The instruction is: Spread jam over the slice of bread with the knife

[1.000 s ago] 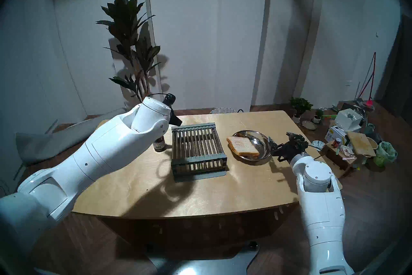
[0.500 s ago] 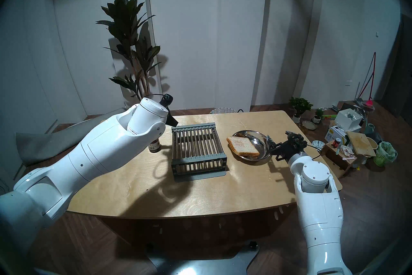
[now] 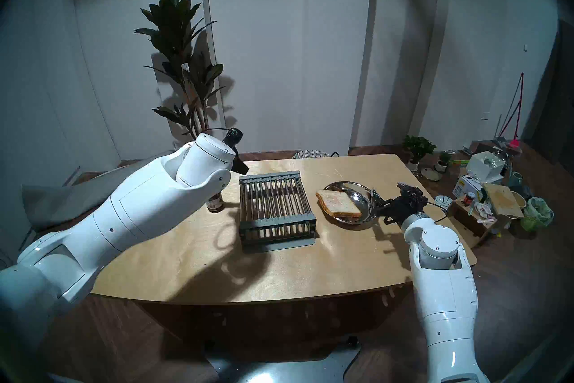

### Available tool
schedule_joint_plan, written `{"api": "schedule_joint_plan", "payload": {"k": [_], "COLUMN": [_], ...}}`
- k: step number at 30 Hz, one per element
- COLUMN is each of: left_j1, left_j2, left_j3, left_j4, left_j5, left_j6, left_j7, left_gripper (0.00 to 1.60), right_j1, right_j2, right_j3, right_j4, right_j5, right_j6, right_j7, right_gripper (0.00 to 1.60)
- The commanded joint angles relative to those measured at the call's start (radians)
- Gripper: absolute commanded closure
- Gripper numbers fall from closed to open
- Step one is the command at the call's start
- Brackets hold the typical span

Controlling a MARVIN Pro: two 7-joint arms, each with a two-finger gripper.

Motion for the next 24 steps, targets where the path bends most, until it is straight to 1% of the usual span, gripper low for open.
{"api": "schedule_joint_plan", "payload": {"k": [1, 4, 14, 15, 18, 19, 24], "left_j1": [-0.042, -0.04, -0.042, -0.049, -0.053, -0.062, -0.077], "left_j2": [-0.011, -0.017, -0.041, -0.041, -0.048, -0.046, -0.052], "left_j3": [-0.007, -0.009, 0.01, 0.022, 0.03, 0.047, 0.079], "left_j4": [-0.031, -0.036, -0.037, -0.035, -0.034, -0.033, -0.031], "left_j5": [0.016, 0.01, 0.014, 0.017, 0.015, 0.021, 0.018], "left_j6": [-0.002, -0.002, -0.002, -0.002, -0.002, -0.002, -0.002], "left_j7": [0.018, 0.023, 0.054, 0.059, 0.069, 0.077, 0.098], "left_gripper": [1.6, 1.6, 1.6, 1.6, 1.6, 1.6, 1.6], "right_j1": [0.009, 0.009, 0.009, 0.009, 0.01, 0.011, 0.012], "right_j2": [0.006, 0.007, 0.015, 0.016, 0.017, 0.017, 0.017], "right_j3": [0.009, 0.014, 0.035, 0.038, 0.045, 0.047, 0.057], "right_j4": [-0.014, -0.013, 0.004, 0.005, 0.01, 0.013, 0.024], "right_j5": [0.011, 0.016, 0.032, 0.036, 0.042, 0.045, 0.059], "right_j6": [-0.015, -0.017, -0.03, -0.03, -0.032, -0.033, -0.038], "right_j7": [0.009, 0.015, 0.037, 0.041, 0.048, 0.05, 0.065], "right_gripper": [0.0, 0.0, 0.0, 0.0, 0.0, 0.0, 0.0]}}
